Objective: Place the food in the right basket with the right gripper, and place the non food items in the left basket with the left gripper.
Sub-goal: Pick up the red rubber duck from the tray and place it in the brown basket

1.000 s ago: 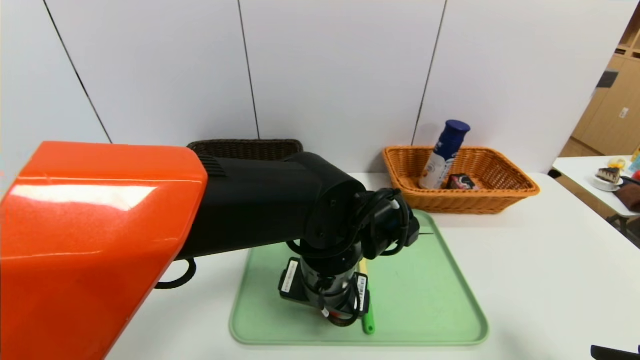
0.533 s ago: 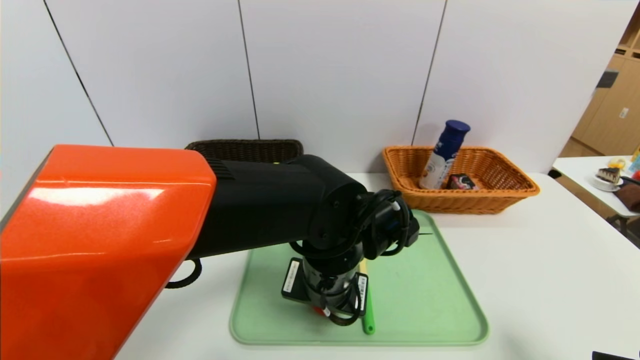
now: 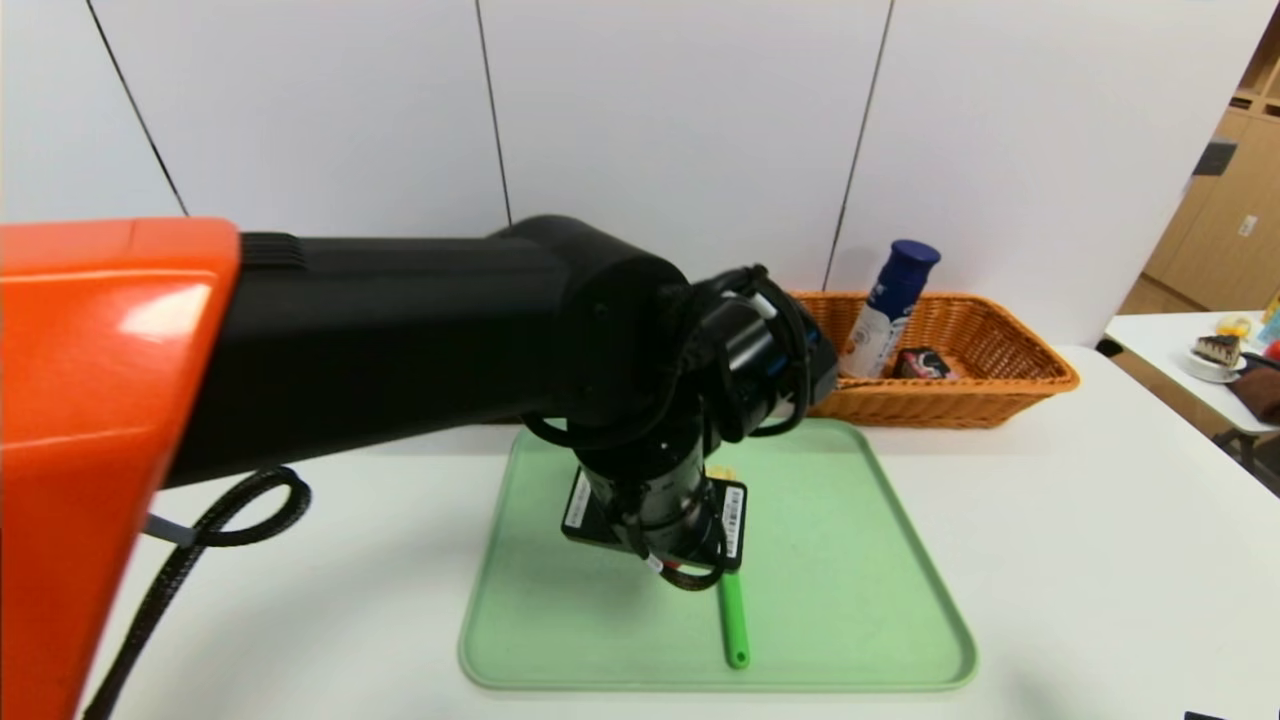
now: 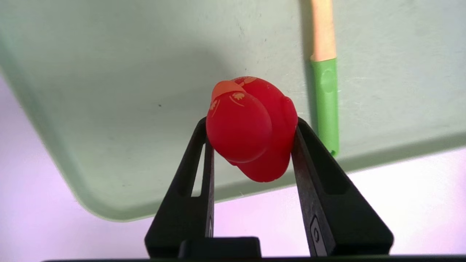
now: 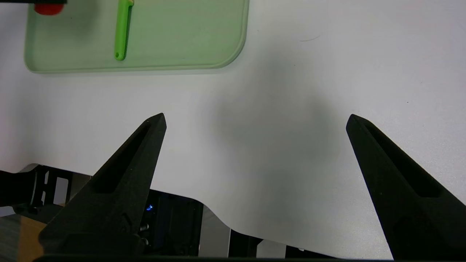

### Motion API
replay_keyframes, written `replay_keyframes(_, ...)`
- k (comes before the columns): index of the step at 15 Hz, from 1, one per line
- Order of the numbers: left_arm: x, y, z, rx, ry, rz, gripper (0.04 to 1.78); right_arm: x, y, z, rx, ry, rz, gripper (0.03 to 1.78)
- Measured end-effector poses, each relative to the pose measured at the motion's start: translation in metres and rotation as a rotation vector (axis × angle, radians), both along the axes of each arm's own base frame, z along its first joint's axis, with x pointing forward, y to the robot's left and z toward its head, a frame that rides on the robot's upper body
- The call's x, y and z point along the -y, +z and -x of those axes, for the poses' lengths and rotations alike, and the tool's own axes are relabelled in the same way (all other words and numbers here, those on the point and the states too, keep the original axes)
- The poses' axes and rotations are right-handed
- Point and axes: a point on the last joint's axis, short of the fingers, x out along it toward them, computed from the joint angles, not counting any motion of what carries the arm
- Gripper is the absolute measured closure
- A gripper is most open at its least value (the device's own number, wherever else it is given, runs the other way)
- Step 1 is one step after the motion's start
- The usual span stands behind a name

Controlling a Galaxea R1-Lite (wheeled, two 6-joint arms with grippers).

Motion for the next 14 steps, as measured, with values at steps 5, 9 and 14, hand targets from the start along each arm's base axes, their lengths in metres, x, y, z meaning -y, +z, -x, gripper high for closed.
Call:
replay_keyframes(5,-0.065,0.074,-0.008,0.162,0.111,0.178,1.18,0.000,-0.002,-0.001,0.001,-0.003,0.000,0.10)
replay_keyframes(9,-0.150,0.106,-0.050,0.330,0.298,0.189,1.19,-0.001,-0.005,-0.010,0.073,-0.009,-0.005,0.10)
replay_keyframes(14,-0.226,0.085,-0.118,0.401,0.516,0.105,1.20,-0.001,-0.009,-0.016,0.021,-0.057,-0.053,0.10)
